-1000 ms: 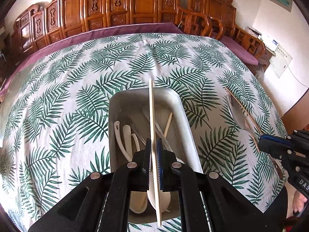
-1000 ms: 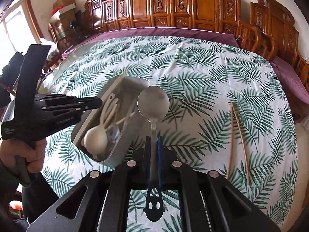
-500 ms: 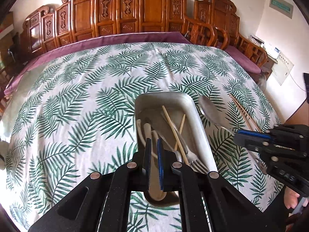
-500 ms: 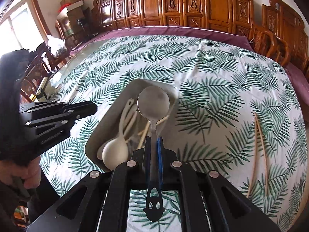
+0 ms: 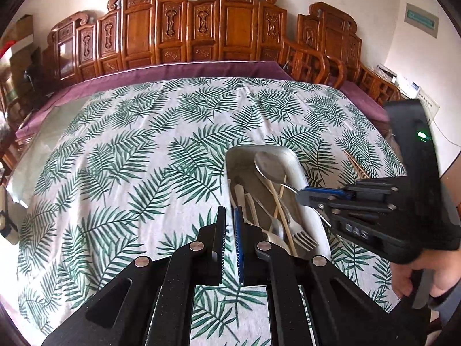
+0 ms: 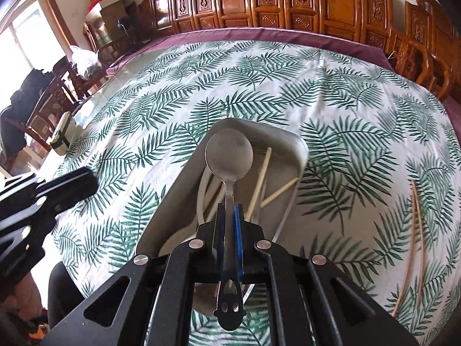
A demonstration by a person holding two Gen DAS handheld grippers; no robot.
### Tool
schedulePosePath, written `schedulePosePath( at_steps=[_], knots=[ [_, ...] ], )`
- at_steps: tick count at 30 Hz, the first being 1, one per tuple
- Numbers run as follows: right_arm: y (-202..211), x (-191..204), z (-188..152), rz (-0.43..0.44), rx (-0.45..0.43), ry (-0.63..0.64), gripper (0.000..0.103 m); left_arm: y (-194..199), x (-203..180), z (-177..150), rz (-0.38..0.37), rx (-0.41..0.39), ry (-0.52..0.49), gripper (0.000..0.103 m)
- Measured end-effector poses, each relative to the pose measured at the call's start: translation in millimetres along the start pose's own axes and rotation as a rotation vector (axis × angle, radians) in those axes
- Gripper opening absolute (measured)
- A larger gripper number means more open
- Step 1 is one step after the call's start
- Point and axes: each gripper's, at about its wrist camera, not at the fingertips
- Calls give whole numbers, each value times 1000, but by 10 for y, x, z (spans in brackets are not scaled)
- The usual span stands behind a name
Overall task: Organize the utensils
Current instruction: 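Lower the chopstick and metal spoon into the tray and open both tools, then move both tools back toward the remaining chopsticks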
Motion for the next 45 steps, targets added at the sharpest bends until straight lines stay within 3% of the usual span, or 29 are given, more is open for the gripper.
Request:
schedulePosePath(
  at_steps=[16,23,31,39,42,45],
  knots=[
    [-425,69,142,-58,54,1,8,111,176,-88,30,-1,26,5],
    [-422,107,152,-53,62,3,9,130,164,-92,31,-1,25,5],
    [-172,158,84,13,28,28,9,151,87,-61,28,-1,15,5],
    [258,-266,-54,15,-29,25,9,110,-162,59,14,-3,-15,6],
    [429,-574,-92,-6,-50,5,9,82,-280,118,7,-6,-29,14],
    [574,-866,-134,-33,-72,-16,9,34,-445,202,-5,-8,-48,15]
  ],
)
Point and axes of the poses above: each gripper's, at about its wrist camera, not at the fingertips, and y roughly against the way its jaws point, x to its left, z to its top, and after that the axes turned 15 degrees about -y, right-handed
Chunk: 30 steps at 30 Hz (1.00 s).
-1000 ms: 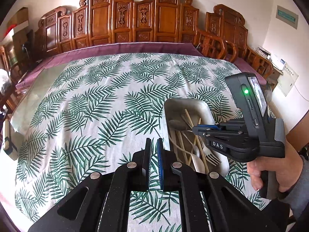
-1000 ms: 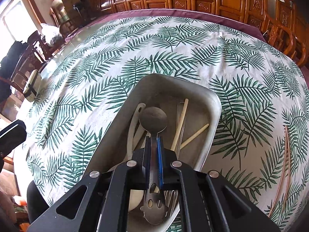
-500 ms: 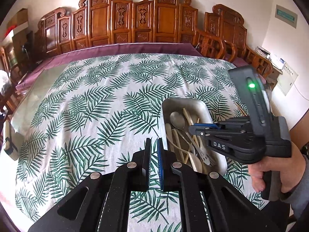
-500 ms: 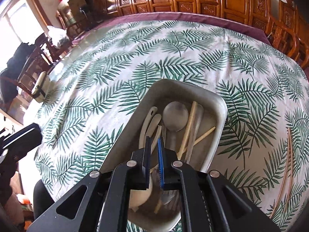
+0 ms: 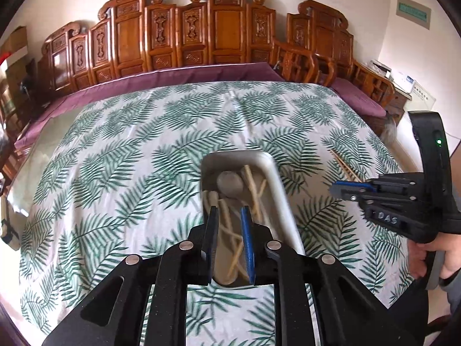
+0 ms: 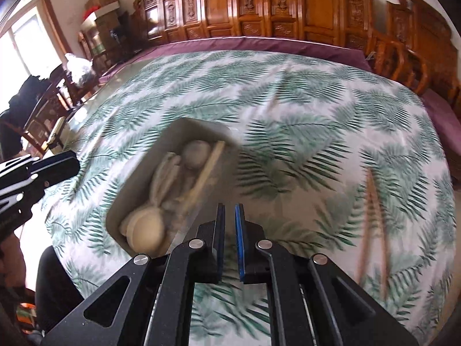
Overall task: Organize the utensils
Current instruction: 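Move both tools back toward the remaining chopsticks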
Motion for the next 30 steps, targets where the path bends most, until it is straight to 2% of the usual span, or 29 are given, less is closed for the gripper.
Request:
schedulePosePath(
  at_steps=[2,6,7,11,14,15,22,30],
  knots=[
    [67,-180,-17,-14,-11,-15,9,-42,-104,58,-7,0,-12,17],
    [194,-642,-47,-53,-28,-48,9,-139,-327,172,-19,2,-28,40],
    [212,-744,-55,-63,-29,-56,9,-161,-383,192,-19,4,-33,50],
    [250,-1124,-68,-102,-30,-77,10,-281,-614,281,-36,11,-47,64],
    [242,-1347,-71,-124,-28,-79,22,-379,-755,328,-49,27,-59,69],
    [226,-1433,-65,-134,-24,-80,24,-403,-803,341,-50,29,-65,72],
    [-13,-1760,0,-164,33,-61,24,-618,-1062,378,-73,68,-83,73],
    [-388,-1821,76,-160,104,-20,24,-809,-1251,375,-76,112,-109,74]
  ],
)
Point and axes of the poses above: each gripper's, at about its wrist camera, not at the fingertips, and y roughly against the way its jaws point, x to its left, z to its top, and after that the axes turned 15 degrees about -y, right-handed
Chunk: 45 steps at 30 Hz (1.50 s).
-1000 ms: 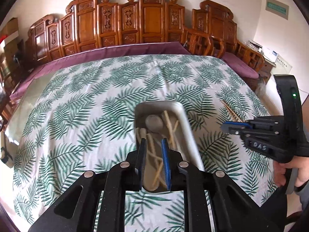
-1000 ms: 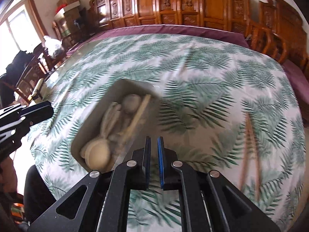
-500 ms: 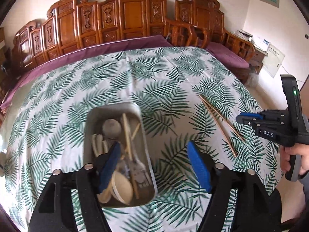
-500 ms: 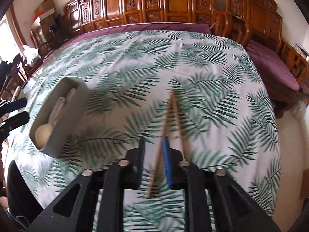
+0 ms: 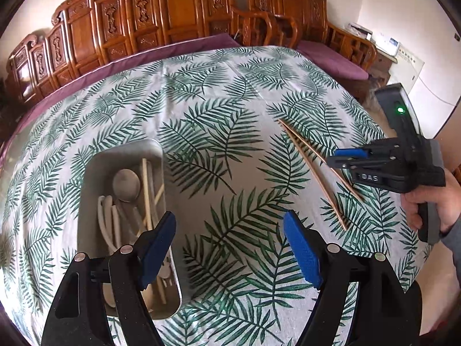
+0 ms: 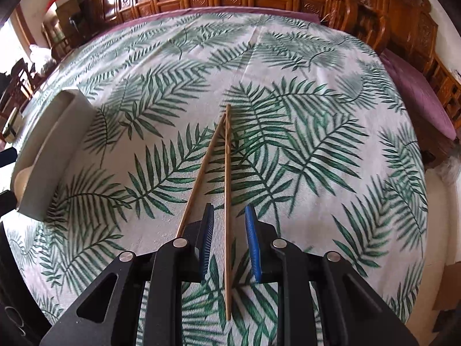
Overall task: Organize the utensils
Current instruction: 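Move both tools back toward the remaining chopsticks, then close the right tool on a wooden chopstick while the left tool grasps another chopstick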
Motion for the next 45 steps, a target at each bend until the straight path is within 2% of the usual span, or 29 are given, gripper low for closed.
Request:
schedulePosePath(
  at_steps=[5,7,8,11,13,21,23,25,32,39,45],
  knots=[
    [-115,43,0,-7,11,36,24,-81,-48,29,-5,19,-4,74],
    [-120,49,-15,-22,7,47,15,-97,-67,40,-5,22,-6,74],
    [-117,45,-25,-33,2,53,7,-107,-78,43,-7,24,-6,74],
    [-92,-21,-68,-14,15,30,6,-136,-109,61,-11,28,-10,74],
    [-49,-69,-147,-36,9,19,6,-170,-141,77,-16,33,-14,74],
    [148,-332,-502,-7,-27,-139,6,-376,-382,186,-68,53,-48,74],
    [175,-357,-552,-17,-31,-144,6,-423,-467,232,-86,52,-63,74],
    [213,-370,-591,-25,-42,-139,6,-462,-522,268,-90,49,-75,86],
    [322,-463,-749,-28,-54,-157,6,-654,-683,447,-113,63,-99,88],
    [309,-512,-836,-21,-76,-161,6,-898,-875,588,-93,105,-134,88],
    [307,-519,-846,-11,-91,-165,7,-1046,-908,655,-93,130,-113,86]
  ],
)
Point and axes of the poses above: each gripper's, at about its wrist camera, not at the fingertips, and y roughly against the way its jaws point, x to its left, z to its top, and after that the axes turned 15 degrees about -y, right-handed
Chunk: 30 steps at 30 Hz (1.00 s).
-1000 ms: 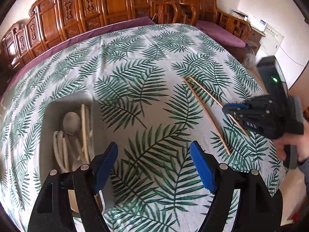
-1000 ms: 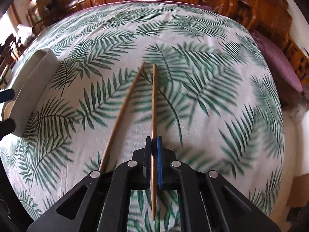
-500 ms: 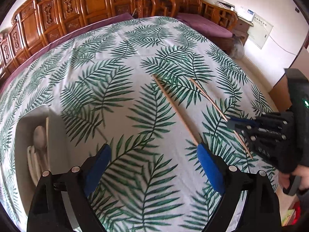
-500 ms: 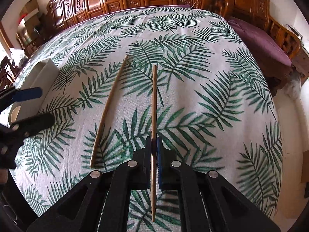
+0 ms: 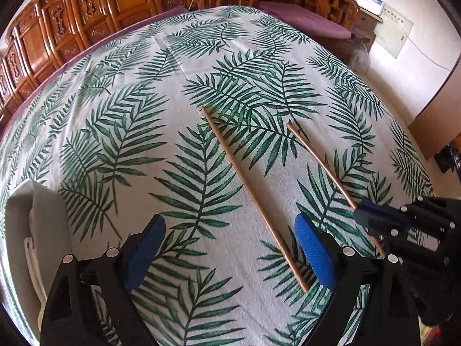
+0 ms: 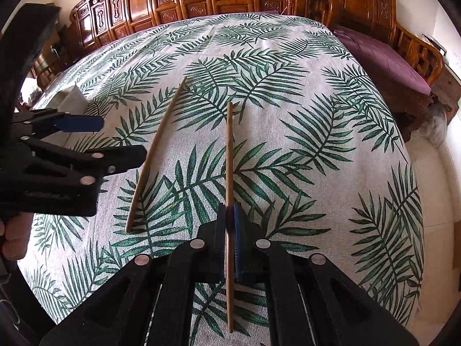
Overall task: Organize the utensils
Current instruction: 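Close the right tool on a wooden chopstick while the left tool grasps another chopstick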
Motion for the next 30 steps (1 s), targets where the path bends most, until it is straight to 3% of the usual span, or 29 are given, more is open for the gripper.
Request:
schedulePosePath(
  at_steps=[2,10,18,24,30],
  knots=[
    [5,4,-9,-3,-5,4,7,-21,-12,24,-18,-2,4,79],
    [14,-10,-46,2,-31,0,7,-111,-94,86,-87,6,29,32],
    [15,24,-54,-17,-37,13,7,-151,-198,92,-52,21,3,28],
    [15,29,-51,-22,-40,13,7,-164,-150,93,-26,22,10,8],
    [7,58,-54,-44,-42,9,7,-106,-84,-39,-43,14,24,4]
  ],
)
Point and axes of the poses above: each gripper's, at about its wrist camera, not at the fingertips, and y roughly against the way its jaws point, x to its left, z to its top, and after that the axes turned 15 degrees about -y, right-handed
